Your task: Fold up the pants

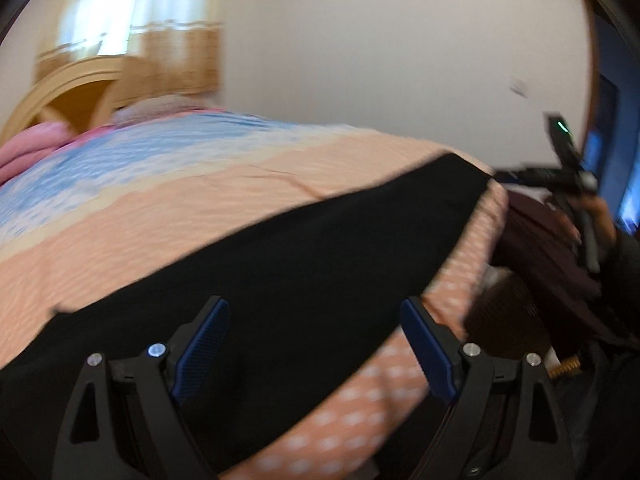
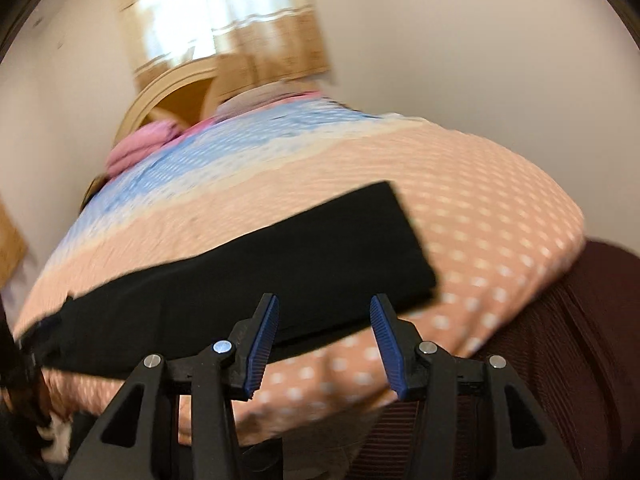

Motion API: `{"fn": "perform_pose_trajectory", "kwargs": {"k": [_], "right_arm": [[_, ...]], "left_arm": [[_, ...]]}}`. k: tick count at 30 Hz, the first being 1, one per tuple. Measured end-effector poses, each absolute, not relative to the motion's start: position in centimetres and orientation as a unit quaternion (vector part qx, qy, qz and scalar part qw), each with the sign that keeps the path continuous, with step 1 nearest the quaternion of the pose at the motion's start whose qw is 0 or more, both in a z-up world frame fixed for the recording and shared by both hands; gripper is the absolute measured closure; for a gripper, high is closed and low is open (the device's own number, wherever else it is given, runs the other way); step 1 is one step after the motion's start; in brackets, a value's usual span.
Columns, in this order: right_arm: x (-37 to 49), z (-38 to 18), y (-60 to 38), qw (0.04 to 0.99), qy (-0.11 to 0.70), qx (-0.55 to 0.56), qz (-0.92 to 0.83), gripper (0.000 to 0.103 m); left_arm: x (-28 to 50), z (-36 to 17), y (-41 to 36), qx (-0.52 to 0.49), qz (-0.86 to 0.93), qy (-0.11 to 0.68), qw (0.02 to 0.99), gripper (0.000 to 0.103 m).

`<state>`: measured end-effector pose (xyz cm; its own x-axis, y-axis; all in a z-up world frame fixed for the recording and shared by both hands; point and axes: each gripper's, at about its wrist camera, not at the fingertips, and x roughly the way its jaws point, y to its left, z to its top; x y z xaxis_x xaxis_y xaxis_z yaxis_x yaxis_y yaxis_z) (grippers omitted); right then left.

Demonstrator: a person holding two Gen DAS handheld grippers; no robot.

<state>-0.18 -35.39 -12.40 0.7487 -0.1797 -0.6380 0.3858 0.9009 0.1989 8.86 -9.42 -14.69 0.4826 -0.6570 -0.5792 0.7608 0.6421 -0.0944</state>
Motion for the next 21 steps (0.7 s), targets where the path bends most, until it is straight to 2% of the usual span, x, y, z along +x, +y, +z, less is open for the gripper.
{"fn": "perform_pose_trajectory", "kwargs": {"k": [4, 6, 11, 16, 21], "right_arm": [[-0.5, -12.7, -37.4, 0.914, 0.314, 0.182, -0.181, 0.053], [-1.4, -12.8, -38.7, 0.912, 0.309, 0.193, -0.19, 0.053], [-2.9, -13.0, -40.0, 0.908, 0.306, 0.209, -0.193, 0.055], [-2.3, -13.4, -40.7, 0.911, 0.298, 0.214, -0.191, 0.068], [-1.2, -13.5, -41.4, 0.911, 0.294, 0.221, -0.187, 0.078]], "left_arm": [[8.3, -15.2, -13.5, 0.136, -0.444, 0.295, 0.835, 0.015], [8.7, -15.9, -14.6, 0.141, -0.452, 0.305, 0.826, 0.025], [9.7, -17.4, -15.5, 0.141, -0.456, 0.332, 0.814, 0.037], [9.7, -17.8, -15.9, 0.147, -0.451, 0.331, 0.816, 0.047], [9.7, -17.9, -16.6, 0.164, -0.443, 0.33, 0.817, 0.069]]}}
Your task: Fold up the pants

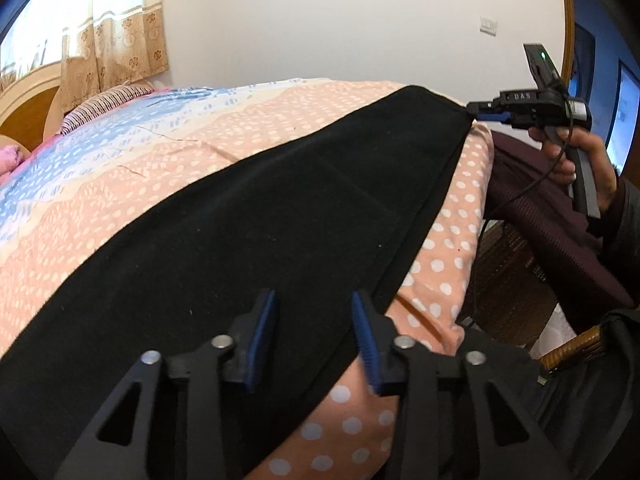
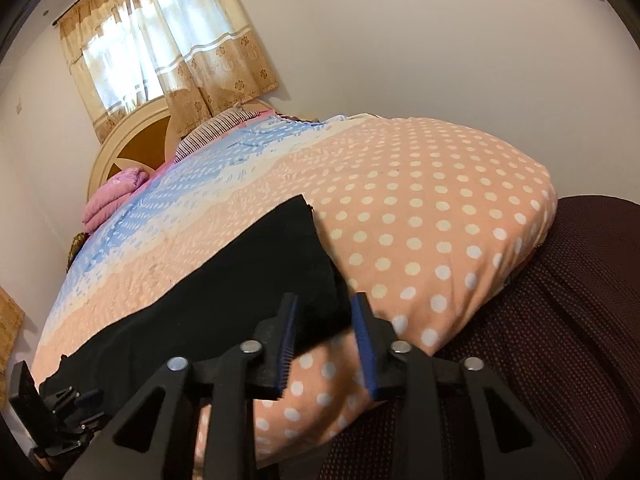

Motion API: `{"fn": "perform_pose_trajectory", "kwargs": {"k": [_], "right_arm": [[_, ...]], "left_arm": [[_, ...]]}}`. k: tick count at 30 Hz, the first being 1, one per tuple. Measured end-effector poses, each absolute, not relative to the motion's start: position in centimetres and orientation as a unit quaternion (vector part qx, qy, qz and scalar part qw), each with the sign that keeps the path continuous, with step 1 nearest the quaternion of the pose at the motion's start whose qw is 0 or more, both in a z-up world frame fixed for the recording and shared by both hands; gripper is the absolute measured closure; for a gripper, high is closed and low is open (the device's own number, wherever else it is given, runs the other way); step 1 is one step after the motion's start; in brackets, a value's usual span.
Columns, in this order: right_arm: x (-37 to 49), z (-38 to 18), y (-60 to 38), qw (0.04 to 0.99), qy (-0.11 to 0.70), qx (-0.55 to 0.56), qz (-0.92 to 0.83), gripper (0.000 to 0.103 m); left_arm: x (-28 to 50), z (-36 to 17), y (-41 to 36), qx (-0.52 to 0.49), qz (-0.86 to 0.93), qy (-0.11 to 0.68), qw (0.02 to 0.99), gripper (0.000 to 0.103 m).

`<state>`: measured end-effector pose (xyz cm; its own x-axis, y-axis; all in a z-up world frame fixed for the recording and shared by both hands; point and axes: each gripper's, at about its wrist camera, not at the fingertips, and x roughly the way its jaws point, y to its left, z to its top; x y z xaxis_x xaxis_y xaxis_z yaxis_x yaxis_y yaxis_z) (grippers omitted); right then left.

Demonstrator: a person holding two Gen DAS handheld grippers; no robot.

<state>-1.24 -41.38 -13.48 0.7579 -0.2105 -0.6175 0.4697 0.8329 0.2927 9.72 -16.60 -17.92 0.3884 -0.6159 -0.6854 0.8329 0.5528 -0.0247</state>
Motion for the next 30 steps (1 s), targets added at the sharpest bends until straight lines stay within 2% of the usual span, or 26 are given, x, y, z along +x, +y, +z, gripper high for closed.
{"fn": "perform_pose_trajectory", "kwargs": {"k": [1, 2, 3, 5, 8, 12, 19, 20, 21, 22, 24, 27, 30], "right_arm": [[-0.9, -13.6, -41.5, 0.91, 0.296, 0.222, -0.186, 0.083], [-0.7, -13.7, -41.6, 0.909, 0.299, 0.221, -0.187, 0.087], [-0.4, -13.8, -41.6, 0.909, 0.302, 0.218, -0.187, 0.095], [-0.3, -13.5, -41.4, 0.912, 0.3, 0.212, -0.183, 0.097], [-0.5, -12.5, -40.9, 0.92, 0.289, 0.197, -0.178, 0.097], [-1.2, -11.3, -40.6, 0.927, 0.279, 0.178, -0.178, 0.098], [-0.8, -14.0, -41.9, 0.911, 0.312, 0.194, -0.185, 0.097], [-0.9, -14.0, -41.9, 0.912, 0.309, 0.197, -0.184, 0.096], [-0.9, -13.9, -41.9, 0.912, 0.308, 0.198, -0.184, 0.091], [-1.0, -13.7, -41.8, 0.913, 0.306, 0.194, -0.188, 0.082], [-1.4, -13.0, -41.2, 0.918, 0.297, 0.18, -0.192, 0.074], [-1.6, -11.8, -38.7, 0.93, 0.288, 0.152, -0.168, 0.074], [-0.2, -12.2, -34.7, 0.935, 0.32, 0.107, -0.106, 0.074]], "left_arm": [[9.6, -17.9, -16.7, 0.167, -0.444, 0.329, 0.817, 0.072], [9.6, -17.9, -16.8, 0.167, -0.445, 0.328, 0.816, 0.085], [9.6, -18.0, -16.9, 0.166, -0.447, 0.329, 0.815, 0.091], [9.7, -17.9, -16.9, 0.161, -0.451, 0.33, 0.814, 0.095], [9.5, -17.7, -16.7, 0.155, -0.465, 0.329, 0.807, 0.099], [9.1, -17.6, -16.7, 0.152, -0.48, 0.33, 0.798, 0.099], [9.0, -18.0, -16.5, 0.137, -0.477, 0.337, 0.8, 0.098], [8.9, -17.9, -16.3, 0.139, -0.473, 0.33, 0.805, 0.094], [8.9, -17.8, -16.2, 0.141, -0.472, 0.328, 0.806, 0.085], [8.9, -17.8, -16.0, 0.144, -0.47, 0.327, 0.807, 0.079], [8.8, -17.9, -15.8, 0.154, -0.451, 0.319, 0.819, 0.048], [8.7, -18.0, -15.7, 0.156, -0.45, 0.313, 0.822, 0.045], [8.5, -18.5, -16.3, 0.173, -0.441, 0.311, 0.824, 0.045]]}}
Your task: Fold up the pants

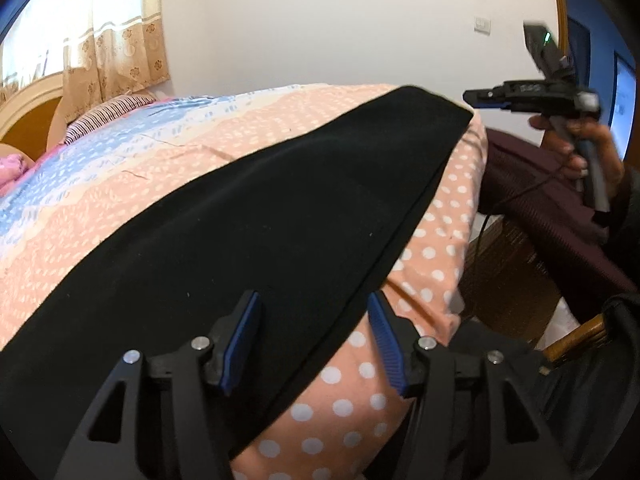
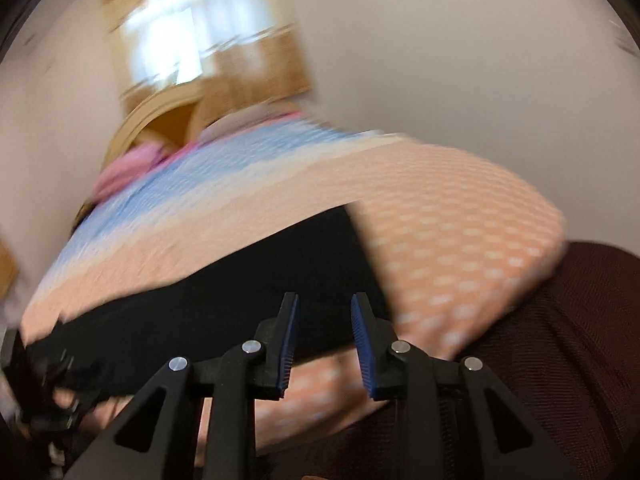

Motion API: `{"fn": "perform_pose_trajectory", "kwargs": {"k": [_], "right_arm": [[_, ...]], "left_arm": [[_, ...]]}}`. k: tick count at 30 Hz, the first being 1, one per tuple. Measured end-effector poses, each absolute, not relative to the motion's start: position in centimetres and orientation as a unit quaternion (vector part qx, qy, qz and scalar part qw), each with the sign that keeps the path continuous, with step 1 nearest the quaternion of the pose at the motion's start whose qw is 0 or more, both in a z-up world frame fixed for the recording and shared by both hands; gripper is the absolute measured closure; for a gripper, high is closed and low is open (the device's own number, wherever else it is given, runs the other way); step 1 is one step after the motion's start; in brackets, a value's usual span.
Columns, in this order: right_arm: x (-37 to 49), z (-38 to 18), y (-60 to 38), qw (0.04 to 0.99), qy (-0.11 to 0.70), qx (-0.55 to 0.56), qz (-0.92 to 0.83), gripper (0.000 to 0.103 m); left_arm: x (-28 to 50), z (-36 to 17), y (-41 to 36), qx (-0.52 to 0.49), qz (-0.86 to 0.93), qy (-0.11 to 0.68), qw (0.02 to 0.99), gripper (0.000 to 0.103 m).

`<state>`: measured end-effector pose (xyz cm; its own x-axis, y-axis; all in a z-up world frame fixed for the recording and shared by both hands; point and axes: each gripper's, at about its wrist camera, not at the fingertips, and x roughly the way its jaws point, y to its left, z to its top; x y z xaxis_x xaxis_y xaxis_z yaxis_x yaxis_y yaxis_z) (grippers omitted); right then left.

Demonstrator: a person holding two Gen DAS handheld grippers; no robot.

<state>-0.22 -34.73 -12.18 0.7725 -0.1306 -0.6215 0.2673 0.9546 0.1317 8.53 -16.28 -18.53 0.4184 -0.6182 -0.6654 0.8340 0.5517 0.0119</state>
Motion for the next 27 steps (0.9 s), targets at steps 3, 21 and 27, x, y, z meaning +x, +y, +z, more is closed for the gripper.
{"fn": "perform_pose_trajectory", "kwargs": {"k": [3, 21, 27], "right_arm": [[1.4, -13.7, -28.9, 0.935, 0.351, 0.036, -0.028, 0.074], [5.7, -19.5, -16.6, 0.898, 0.402, -0.16, 0.079, 0.063], [5.7, -18.6, -17.1, 0.91, 0.385, -0.134, 0.077, 0.097]], "left_arm": [[8.5, -18.6, -16.8, 0.186, -0.436, 0.304, 0.826, 0.045], [10.6, -18.4, -15.4, 0.12, -0.447, 0.332, 0.822, 0.068], [11.1, -18.2, -14.6, 0.093, -0.455, 0.342, 0.817, 0.068]]}}
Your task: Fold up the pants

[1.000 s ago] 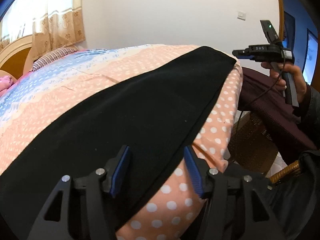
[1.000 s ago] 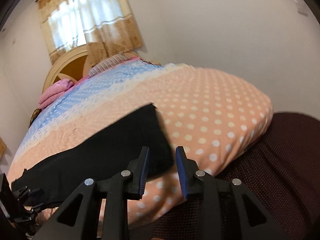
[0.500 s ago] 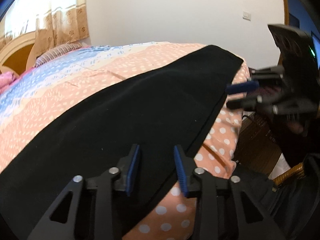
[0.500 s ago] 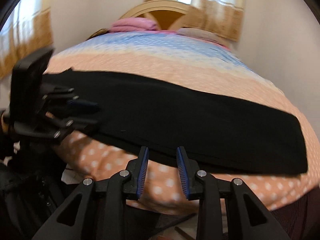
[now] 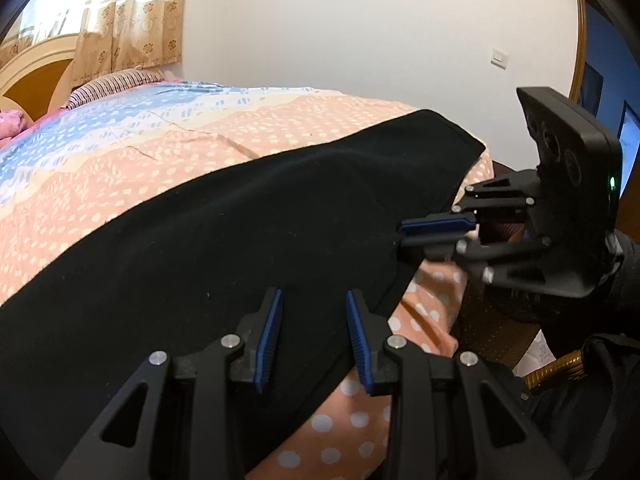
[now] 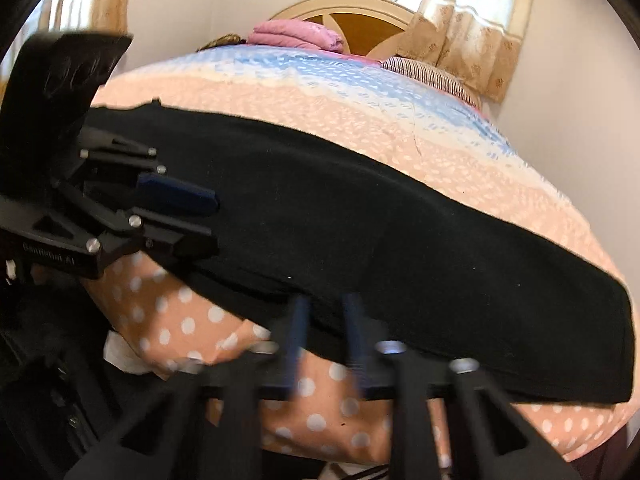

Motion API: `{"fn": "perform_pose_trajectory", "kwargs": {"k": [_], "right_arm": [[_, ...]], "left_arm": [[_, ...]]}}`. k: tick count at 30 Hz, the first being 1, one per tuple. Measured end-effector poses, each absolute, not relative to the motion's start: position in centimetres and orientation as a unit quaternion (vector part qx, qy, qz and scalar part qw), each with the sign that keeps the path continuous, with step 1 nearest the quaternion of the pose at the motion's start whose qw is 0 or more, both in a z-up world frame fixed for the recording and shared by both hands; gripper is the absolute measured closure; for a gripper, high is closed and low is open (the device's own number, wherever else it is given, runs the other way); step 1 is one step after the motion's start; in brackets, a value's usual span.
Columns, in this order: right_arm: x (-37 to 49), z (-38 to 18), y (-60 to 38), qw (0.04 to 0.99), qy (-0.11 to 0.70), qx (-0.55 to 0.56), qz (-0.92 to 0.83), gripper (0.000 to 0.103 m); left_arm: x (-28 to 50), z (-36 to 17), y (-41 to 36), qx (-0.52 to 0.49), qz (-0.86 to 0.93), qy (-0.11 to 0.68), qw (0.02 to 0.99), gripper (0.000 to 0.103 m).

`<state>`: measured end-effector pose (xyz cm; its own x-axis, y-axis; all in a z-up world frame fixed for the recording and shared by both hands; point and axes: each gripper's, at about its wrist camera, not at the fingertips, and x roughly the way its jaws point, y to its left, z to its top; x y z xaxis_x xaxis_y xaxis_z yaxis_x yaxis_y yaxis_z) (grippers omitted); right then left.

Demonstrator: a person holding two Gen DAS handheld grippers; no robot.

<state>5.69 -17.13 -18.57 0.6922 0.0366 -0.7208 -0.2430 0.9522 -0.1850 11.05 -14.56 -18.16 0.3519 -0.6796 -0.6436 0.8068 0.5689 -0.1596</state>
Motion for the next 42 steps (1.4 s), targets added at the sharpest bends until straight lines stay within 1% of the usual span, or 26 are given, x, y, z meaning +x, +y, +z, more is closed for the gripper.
{"fn": "perform_pose_trajectory", "kwargs": {"k": [1, 4, 6, 7, 9, 14, 16, 17, 18, 19, 20, 21, 22, 24, 25, 27, 29, 30, 33, 35, 37, 41, 42], "right_arm": [[5.5, -18.3, -17.1, 0.911, 0.383, -0.133, 0.079, 0.099], [3.9, -17.6, -16.7, 0.91, 0.376, -0.15, 0.088, 0.099], [3.6, -18.2, -16.4, 0.905, 0.383, -0.165, 0.086, 0.1], [4.0, -19.1, -16.6, 0.899, 0.394, -0.173, 0.08, 0.103], [4.1, -20.1, -17.1, 0.894, 0.406, -0.18, 0.065, 0.103], [3.8, -18.6, -19.0, 0.901, 0.405, -0.133, 0.079, 0.102], [3.8, -17.6, -20.6, 0.906, 0.402, -0.107, 0.074, 0.102], [3.9, -16.8, -21.9, 0.912, 0.394, -0.094, 0.058, 0.101], [4.0, -15.9, -23.3, 0.918, 0.385, -0.081, 0.041, 0.099], [4.1, -14.9, -25.0, 0.925, 0.376, -0.063, 0.018, 0.085], [4.2, -14.2, -26.5, 0.929, 0.368, -0.047, 0.0, 0.056], [4.3, -13.5, -28.1, 0.933, 0.359, -0.028, -0.015, 0.045], [4.3, -12.3, -30.7, 0.94, 0.338, 0.001, -0.045, 0.042], [4.6, -11.3, -33.8, 0.94, 0.325, 0.026, -0.098, 0.042], [5.3, -10.9, -36.2, 0.935, 0.329, 0.05, -0.126, 0.047], [6.0, -11.0, -38.7, 0.93, 0.333, 0.094, -0.12, 0.058], [7.2, -12.0, -40.1, 0.921, 0.355, 0.108, -0.121, 0.058], [8.0, -12.7, -40.3, 0.915, 0.37, 0.097, -0.123, 0.058], [8.7, -13.8, -40.6, 0.912, 0.375, 0.064, -0.149, 0.058], [8.9, -13.1, -39.7, 0.908, 0.384, 0.052, -0.163, 0.058], [8.4, -11.9, -38.9, 0.912, 0.374, 0.051, -0.159, 0.058], [10.0, -9.6, -34.1, 0.926, 0.365, 0.035, -0.09, 0.058], [10.8, -9.4, -32.4, 0.928, 0.367, 0.036, -0.061, 0.058]], "left_arm": [[10.9, -18.0, -14.5, 0.092, -0.455, 0.343, 0.817, 0.068], [10.5, -17.7, -13.9, 0.092, -0.46, 0.344, 0.813, 0.068], [10.3, -17.9, -13.7, 0.093, -0.464, 0.346, 0.81, 0.067], [10.3, -18.1, -13.6, 0.092, -0.465, 0.35, 0.808, 0.067], [10.3, -18.3, -13.4, 0.089, -0.463, 0.351, 0.809, 0.067], [10.3, -17.7, -13.2, 0.087, -0.465, 0.342, 0.812, 0.066], [10.6, -17.6, -12.9, 0.083, -0.459, 0.337, 0.818, 0.06], [10.8, -17.4, -12.8, 0.077, -0.454, 0.332, 0.823, 0.053], [11.0, -17.3, -12.7, 0.072, -0.454, 0.329, 0.825, 0.048], [11.2, -17.3, -12.8, 0.067, -0.456, 0.328, 0.825, 0.048], [11.4, -17.4, -12.9, 0.066, -0.459, 0.329, 0.823, 0.048], [11.5, -17.6, -13.2, 0.071, -0.46, 0.333, 0.82, 0.048], [11.5, -18.1, -13.5, 0.077, -0.461, 0.341, 0.816, 0.048], [11.2, -18.5, -13.8, 0.088, -0.463, 0.341, 0.814, 0.047], [11.1, -18.6, -13.9, 0.093, -0.464, 0.339, 0.813, 0.047], [11.0, -18.6, -14.0, 0.095, -0.466, 0.339, 0.812, 0.042], [10.9, -18.6, -14.0, 0.093, -0.472, 0.342, 0.808, 0.038], [10.7, -18.7, -14.1, 0.099, -0.471, 0.338, 0.809, 0.038], [9.9, -18.6, -14.3, 0.123, -0.466, 0.326, 0.813, 0.036], [9.7, -18.2, -14.1, 0.127, -0.461, 0.325, 0.816, 0.036], [9.2, -17.4, -13.0, 0.124, -0.454, 0.312, 0.825, 0.036], [8.9, -15.9, -8.7, 0.113, -0.414, 0.29, 0.856, 0.036], [8.9, -15.8, -7.8, 0.112, -0.401, 0.286, 0.863, 0.034]]}}
